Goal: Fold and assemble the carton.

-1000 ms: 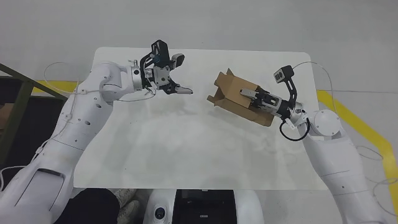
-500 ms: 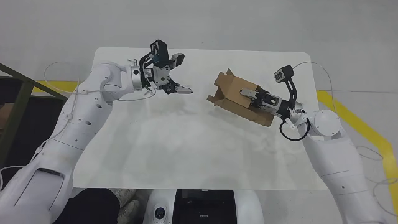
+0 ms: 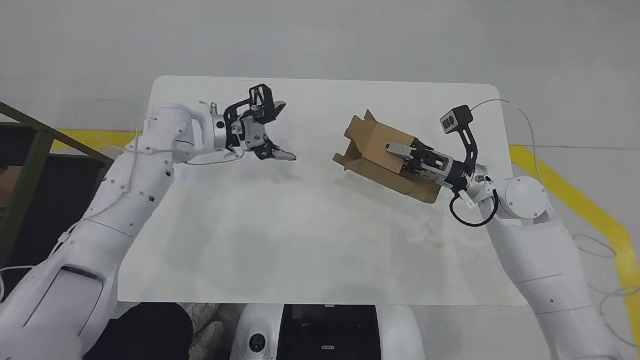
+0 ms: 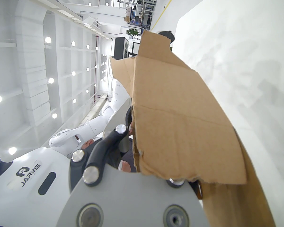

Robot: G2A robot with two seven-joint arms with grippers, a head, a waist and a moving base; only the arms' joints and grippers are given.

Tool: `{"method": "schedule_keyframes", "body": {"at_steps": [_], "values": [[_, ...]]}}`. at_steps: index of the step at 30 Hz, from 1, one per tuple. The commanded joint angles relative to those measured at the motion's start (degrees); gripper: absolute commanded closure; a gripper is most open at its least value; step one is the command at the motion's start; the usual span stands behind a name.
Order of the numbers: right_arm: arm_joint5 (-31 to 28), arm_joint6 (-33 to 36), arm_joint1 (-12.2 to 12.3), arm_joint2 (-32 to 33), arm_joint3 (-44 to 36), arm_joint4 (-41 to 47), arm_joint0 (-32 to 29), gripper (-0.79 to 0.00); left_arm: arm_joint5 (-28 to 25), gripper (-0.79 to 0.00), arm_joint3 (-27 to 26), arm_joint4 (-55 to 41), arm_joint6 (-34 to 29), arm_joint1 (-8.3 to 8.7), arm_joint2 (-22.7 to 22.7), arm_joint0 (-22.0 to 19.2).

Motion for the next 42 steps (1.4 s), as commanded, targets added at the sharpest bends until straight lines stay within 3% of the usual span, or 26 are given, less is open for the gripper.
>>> {"method": "schedule_keyframes", "body": {"at_steps": [1,7,20,34,42], "values": [[0.0,0.0,0.0,0.0,0.0,0.0,0.0,0.0,0.0,-0.785,0.6,2.6,3.6,0.17,1.4,-0.2],[-0.2,-1.1,0.3,1.2,-0.6,-0.9,-2.3,0.0,0.0,-0.785,1.2,10.3,13.7,0.59,5.1,-0.3],[-4.1,6.1,2.1,7.5,-3.5,1.4,-10.4,0.0,2.1,-0.785,-1.3,23.4,30.0,-0.53,12.1,1.4],[-4.3,6.4,2.8,9.7,-10.4,2.7,-15.1,0.0,0.0,-0.785,-1.6,22.8,34.9,-3.7,20.1,-0.7],[-3.3,5.2,2.7,8.4,-9.4,2.6,-13.8,0.0,0.0,-0.785,-2.0,24.9,40.3,-4.04,22.6,-2.2]]}}
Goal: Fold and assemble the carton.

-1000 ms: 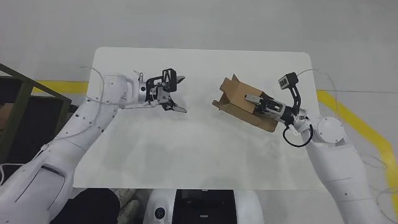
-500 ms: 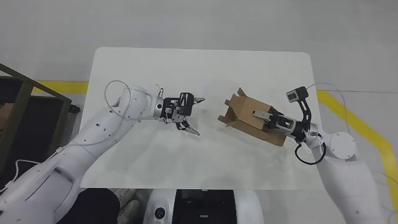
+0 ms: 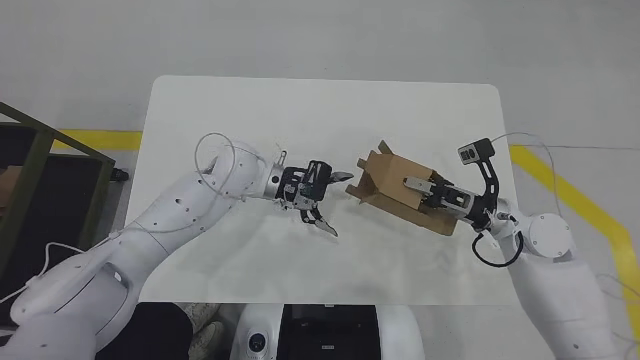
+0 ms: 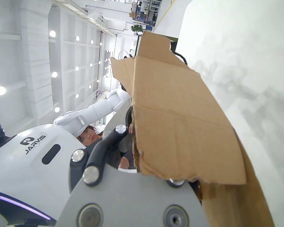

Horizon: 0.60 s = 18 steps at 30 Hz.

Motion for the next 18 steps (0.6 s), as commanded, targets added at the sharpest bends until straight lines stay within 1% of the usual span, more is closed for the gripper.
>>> {"method": "schedule_keyframes", "body": {"at_steps": [1,6,10,13,18], "values": [[0.0,0.0,0.0,-0.3,0.3,0.2,0.3,0.0,0.0,-0.785,0.1,0.3,1.0,0.02,0.6,-0.4],[-0.1,0.0,-0.1,-1.3,0.4,0.3,0.8,0.0,0.0,-0.785,0.6,0.5,2.1,-0.24,3.8,-2.1],[-0.1,-0.2,-0.1,-1.7,0.8,0.2,1.0,0.0,0.0,-0.785,0.5,0.5,4.7,-0.39,6.1,-3.7],[0.0,-0.4,-0.1,-1.9,1.0,0.0,1.2,0.0,0.0,-0.785,0.2,0.9,6.2,-0.27,6.9,-4.5],[-0.3,-0.7,-0.2,-2.5,1.2,-0.5,1.3,0.0,0.0,-0.785,-0.6,0.0,6.2,0.18,7.0,-5.3]]}}
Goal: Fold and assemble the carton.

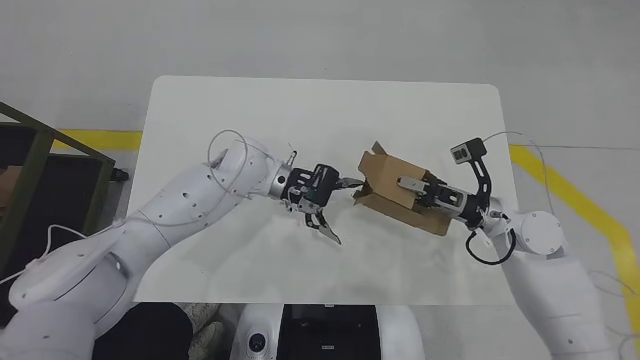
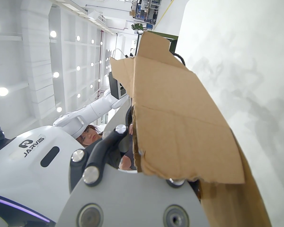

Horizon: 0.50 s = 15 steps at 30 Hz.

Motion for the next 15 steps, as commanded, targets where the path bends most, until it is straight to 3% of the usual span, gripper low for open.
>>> {"method": "schedule_keyframes", "body": {"at_steps": [1,15], "values": [[0.0,-0.1,0.0,-0.3,0.0,-0.1,0.1,0.0,0.0,-0.785,-0.2,-0.2,0.0,0.19,0.0,-0.1],[-0.4,-0.4,0.0,-1.4,-0.1,-0.6,0.1,0.0,0.0,-0.785,-1.3,-1.9,0.0,0.42,1.3,-1.6]]}}
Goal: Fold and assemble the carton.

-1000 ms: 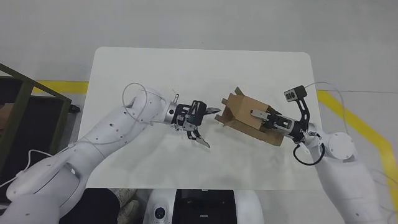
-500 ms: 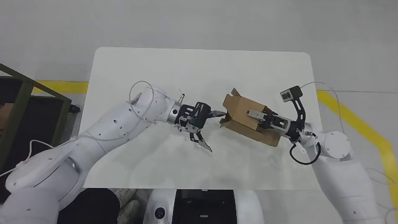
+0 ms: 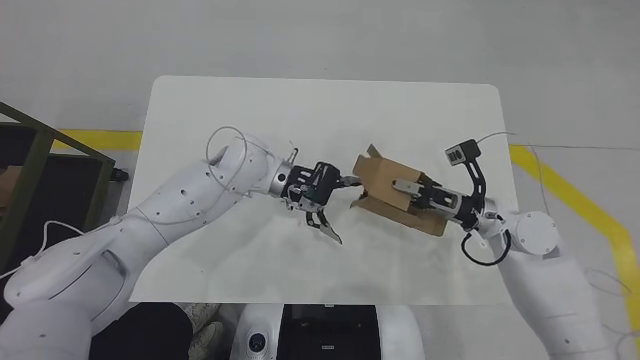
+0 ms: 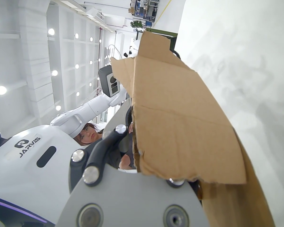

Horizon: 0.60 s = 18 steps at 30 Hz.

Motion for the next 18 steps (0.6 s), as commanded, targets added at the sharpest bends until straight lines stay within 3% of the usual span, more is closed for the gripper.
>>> {"method": "schedule_keyframes", "body": {"at_steps": [1,18], "values": [[-0.1,0.1,0.0,-0.2,0.0,0.0,0.0,0.0,0.0,-0.785,0.2,-0.5,0.0,-0.06,0.2,-0.3],[-0.8,0.4,0.1,-0.9,0.2,0.1,-0.1,0.0,0.0,-0.785,2.1,-9.1,0.0,-0.62,4.8,-3.9]]}}
